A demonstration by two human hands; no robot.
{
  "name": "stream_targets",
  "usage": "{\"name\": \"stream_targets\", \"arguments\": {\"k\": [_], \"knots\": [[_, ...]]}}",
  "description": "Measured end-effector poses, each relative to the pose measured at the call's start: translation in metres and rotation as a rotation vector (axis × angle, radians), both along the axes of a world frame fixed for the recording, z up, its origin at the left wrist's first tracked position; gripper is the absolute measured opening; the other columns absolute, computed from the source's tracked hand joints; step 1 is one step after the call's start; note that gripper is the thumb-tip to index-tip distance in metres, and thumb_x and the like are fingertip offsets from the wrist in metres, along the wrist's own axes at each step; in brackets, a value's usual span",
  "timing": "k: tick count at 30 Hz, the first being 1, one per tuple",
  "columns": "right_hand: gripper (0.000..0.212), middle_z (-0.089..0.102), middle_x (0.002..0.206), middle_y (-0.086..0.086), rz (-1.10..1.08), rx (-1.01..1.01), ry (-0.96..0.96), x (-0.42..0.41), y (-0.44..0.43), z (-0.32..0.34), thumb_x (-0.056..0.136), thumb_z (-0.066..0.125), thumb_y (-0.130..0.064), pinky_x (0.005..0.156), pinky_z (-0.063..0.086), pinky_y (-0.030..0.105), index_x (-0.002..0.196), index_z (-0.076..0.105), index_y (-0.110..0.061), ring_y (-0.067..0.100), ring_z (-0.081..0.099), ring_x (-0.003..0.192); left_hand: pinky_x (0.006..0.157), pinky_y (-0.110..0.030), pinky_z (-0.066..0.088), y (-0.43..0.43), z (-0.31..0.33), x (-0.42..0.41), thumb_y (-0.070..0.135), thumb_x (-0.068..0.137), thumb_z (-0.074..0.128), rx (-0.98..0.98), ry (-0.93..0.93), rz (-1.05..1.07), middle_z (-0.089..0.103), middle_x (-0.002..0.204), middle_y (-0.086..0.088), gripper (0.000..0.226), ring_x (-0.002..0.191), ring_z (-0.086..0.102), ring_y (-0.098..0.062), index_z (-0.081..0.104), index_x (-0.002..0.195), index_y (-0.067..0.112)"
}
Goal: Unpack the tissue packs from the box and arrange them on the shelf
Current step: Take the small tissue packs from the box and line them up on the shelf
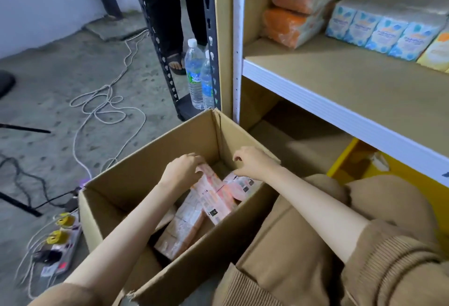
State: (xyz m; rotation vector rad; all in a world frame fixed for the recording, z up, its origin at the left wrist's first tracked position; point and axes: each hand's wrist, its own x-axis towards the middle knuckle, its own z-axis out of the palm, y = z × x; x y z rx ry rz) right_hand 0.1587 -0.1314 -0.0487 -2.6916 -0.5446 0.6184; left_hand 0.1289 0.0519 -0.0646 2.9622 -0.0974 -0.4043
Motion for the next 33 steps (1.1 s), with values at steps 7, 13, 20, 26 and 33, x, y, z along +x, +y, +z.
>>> {"name": "stream_targets", "arguments": {"k": [7,13,20,26,33], "knots": [[0.032,0.057,0.126,0.016,-0.048,-0.198,0.145,0.037,0.021,-0.06,0.09,0.053,-0.012,0.091,0.052,0.038,0.121,0.055,-0.003,0.033,0.058,0.112,0.095,-0.033,0.047,0.023,-0.072,0.018,0.015,0.092,0.049,0.074,0.199,0.021,0.05,0.14,0.004,0.042,0.122,0.054,-0.021,0.05,0.133,0.023],[0.022,0.059,0.125,0.02,-0.018,-0.336,0.215,0.062,0.025,-0.098,0.092,0.048,-0.005,0.09,0.049,0.035,0.111,0.06,-0.004,0.032,0.056,0.117,0.097,-0.039,0.048,0.001,-0.118,0.066,0.012,0.094,0.043,0.115,0.315,-0.167,0.051,0.139,-0.005,0.04,0.124,0.052,-0.026,0.047,0.135,0.014],[0.033,0.057,0.131,0.015,0.016,-0.422,0.237,0.073,0.037,-0.131,0.094,0.044,-0.009,0.101,0.043,0.033,0.124,0.056,-0.003,0.03,0.052,0.124,0.106,-0.039,0.039,-0.022,-0.174,0.103,0.004,0.099,0.029,0.327,0.434,-0.349,0.032,0.151,-0.012,0.045,0.137,0.036,-0.026,0.031,0.143,0.007],[0.035,0.054,0.134,0.011,-0.004,-0.44,0.261,0.08,0.046,-0.15,0.093,0.049,-0.015,0.103,0.037,0.032,0.127,0.054,-0.007,0.027,0.048,0.126,0.117,-0.035,0.022,-0.014,-0.192,0.103,0.034,0.099,0.037,0.359,0.457,-0.286,0.029,0.152,-0.011,0.054,0.142,0.027,-0.026,0.027,0.145,0.007],[0.06,0.05,0.139,0.007,-0.057,-0.432,0.495,0.088,0.047,-0.151,0.084,0.065,-0.037,0.105,0.04,0.035,0.133,0.046,-0.007,0.028,0.048,0.129,0.098,-0.033,0.046,0.004,-0.172,0.079,0.049,0.076,0.069,0.4,0.567,-0.213,0.045,0.136,-0.008,0.076,0.128,0.041,-0.022,0.044,0.133,0.007]]}}
